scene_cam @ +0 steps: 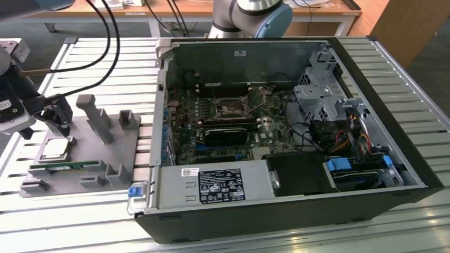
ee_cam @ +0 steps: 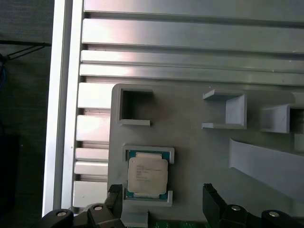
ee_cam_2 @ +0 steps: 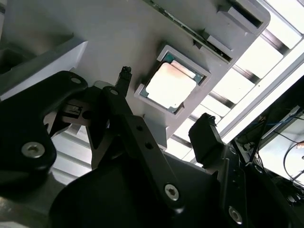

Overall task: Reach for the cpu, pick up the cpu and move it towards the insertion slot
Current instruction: 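Pick up the cpu and move it towards the insertion slot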

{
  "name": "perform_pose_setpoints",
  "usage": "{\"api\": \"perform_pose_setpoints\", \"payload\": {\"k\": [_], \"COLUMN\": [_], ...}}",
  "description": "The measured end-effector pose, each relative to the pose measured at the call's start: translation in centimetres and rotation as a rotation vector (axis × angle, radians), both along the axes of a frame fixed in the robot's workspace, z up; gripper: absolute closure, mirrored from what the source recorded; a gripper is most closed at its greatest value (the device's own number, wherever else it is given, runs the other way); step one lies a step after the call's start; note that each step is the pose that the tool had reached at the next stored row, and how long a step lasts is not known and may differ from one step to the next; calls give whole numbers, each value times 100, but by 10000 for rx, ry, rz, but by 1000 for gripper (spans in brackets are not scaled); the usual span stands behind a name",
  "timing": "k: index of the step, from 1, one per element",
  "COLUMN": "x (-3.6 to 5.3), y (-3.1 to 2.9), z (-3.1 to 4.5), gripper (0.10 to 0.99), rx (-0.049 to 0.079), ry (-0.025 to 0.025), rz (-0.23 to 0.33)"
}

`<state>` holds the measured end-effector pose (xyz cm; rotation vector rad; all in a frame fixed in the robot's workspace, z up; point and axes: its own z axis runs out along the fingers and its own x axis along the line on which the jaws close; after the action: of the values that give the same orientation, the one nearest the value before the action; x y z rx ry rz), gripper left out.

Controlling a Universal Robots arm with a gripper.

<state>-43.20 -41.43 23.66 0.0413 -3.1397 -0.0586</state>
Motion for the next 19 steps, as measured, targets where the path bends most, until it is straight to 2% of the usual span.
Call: {"api": "perform_pose_setpoints", "payload": {"k": [6, 15, 19], "x": [-40, -42, -43], "y": [-1, -1, -1], "z": [-101, -185, -244], "gripper": [322, 322, 322], "rx": [1, 0, 0], "ry": [0, 3, 2], "rz": [2, 1, 1]}}
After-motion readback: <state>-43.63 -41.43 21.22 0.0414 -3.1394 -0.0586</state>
